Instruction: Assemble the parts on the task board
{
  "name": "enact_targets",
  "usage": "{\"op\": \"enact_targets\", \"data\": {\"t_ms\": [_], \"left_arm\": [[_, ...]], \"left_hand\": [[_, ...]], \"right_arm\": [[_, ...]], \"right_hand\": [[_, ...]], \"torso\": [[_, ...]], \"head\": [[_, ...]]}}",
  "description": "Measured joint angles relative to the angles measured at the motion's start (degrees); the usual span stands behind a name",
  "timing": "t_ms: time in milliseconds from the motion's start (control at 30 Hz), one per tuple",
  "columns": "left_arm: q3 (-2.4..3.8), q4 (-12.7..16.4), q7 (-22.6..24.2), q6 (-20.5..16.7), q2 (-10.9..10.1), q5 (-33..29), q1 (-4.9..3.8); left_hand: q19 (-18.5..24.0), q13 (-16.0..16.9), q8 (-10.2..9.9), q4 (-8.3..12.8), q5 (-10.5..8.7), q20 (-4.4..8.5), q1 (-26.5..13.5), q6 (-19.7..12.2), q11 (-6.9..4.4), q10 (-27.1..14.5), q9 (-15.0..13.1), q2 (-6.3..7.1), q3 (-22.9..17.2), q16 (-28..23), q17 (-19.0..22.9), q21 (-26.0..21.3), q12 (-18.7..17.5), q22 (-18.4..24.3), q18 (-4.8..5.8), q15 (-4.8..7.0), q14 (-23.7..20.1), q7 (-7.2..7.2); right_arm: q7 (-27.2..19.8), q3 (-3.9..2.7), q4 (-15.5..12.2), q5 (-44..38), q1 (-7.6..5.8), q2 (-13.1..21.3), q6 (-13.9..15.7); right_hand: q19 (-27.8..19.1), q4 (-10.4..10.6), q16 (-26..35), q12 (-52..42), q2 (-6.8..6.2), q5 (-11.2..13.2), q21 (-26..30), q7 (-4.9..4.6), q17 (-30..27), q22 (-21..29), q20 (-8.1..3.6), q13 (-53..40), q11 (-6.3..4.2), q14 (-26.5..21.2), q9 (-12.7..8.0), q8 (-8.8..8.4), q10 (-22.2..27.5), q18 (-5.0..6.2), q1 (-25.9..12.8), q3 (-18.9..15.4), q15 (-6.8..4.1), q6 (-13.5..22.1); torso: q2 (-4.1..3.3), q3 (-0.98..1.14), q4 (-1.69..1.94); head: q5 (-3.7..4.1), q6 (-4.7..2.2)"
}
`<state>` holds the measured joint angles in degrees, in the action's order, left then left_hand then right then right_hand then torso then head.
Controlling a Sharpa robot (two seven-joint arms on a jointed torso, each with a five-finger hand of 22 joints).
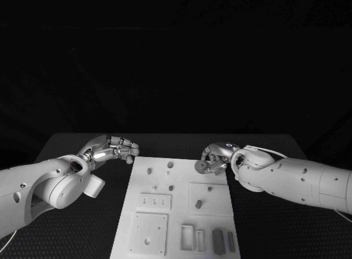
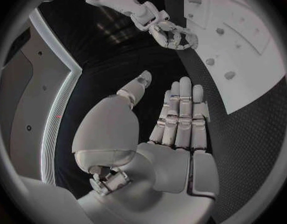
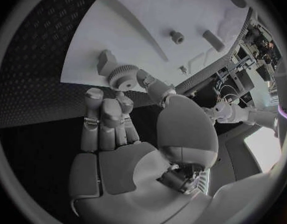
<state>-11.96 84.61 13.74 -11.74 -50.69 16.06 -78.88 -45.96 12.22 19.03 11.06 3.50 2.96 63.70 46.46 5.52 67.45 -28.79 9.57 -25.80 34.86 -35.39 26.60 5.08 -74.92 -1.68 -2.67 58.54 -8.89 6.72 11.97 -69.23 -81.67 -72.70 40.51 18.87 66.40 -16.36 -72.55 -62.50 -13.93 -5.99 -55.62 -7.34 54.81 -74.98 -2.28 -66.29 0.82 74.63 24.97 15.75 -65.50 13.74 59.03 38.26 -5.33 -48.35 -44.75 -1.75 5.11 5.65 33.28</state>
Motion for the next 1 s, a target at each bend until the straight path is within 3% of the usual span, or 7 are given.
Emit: {"op": "enact_targets", "data": {"t_ms": [267, 633, 1000], "left_arm": [[0.00, -0.07, -0.01, 0.01, 0.01, 0.00, 0.00], [0.00, 0.05, -0.01, 0.06, -0.02, 0.01, 0.00], [0.00, 0.33, -0.03, 0.09, -0.21, 0.03, 0.00]], "left_hand": [[0.00, 0.05, 0.00, 0.00, 0.00, 0.00, -0.20, 0.00, 0.00, 0.00, 0.00, -0.20, 0.00, 0.00, 0.00, 0.00, 0.00, 0.01, 0.00, -0.20, -0.20, 0.00], [0.00, 0.04, 0.00, 0.00, 0.00, 0.00, -0.20, 0.00, 0.00, 0.00, -0.04, -0.20, 0.00, 0.00, 0.00, 0.00, 0.00, 0.01, 0.00, -0.20, -0.20, 0.00], [0.00, 0.09, 0.00, 0.00, 0.00, 0.00, -0.20, 0.00, 0.00, 0.00, -0.04, -0.20, 0.00, 0.00, -0.01, 0.00, -0.22, 0.01, 0.00, -0.20, -0.20, 0.00]], "right_arm": [[-0.11, 0.00, 0.77, 0.66, 0.00, -0.27, -0.06], [-0.12, 0.00, 2.86, 0.98, 0.25, -2.07, -0.08], [-0.22, -0.12, 3.64, 0.97, 0.45, -2.62, 0.01]], "right_hand": [[-0.01, 0.17, 0.00, -0.44, 0.59, -0.34, -0.30, -0.32, 0.36, 0.00, 0.02, 0.29, 0.00, 0.02, 0.00, 0.00, -0.02, 0.00, -0.59, 0.17, 0.02, -0.32], [-0.02, 0.17, 0.00, -0.77, 1.58, 0.22, -0.64, 0.24, 0.74, 0.00, 0.04, 0.74, 0.20, 0.10, 0.07, 0.53, 0.18, -0.01, -0.80, 1.00, 0.09, -0.94], [-0.32, 0.27, 0.00, -1.11, 1.78, 0.90, -0.73, 0.53, 0.98, 0.00, -0.09, 1.04, 0.20, 0.11, 0.21, 0.83, 0.18, -0.02, -0.65, 1.77, 0.10, -1.37]], "torso": [[0.04, -0.03, 0.01], [-0.02, -0.04, 0.05], [-0.08, -0.01, 0.03]], "head": [[-0.03, 0.01], [0.03, 0.04], [-0.27, 0.37]]}}
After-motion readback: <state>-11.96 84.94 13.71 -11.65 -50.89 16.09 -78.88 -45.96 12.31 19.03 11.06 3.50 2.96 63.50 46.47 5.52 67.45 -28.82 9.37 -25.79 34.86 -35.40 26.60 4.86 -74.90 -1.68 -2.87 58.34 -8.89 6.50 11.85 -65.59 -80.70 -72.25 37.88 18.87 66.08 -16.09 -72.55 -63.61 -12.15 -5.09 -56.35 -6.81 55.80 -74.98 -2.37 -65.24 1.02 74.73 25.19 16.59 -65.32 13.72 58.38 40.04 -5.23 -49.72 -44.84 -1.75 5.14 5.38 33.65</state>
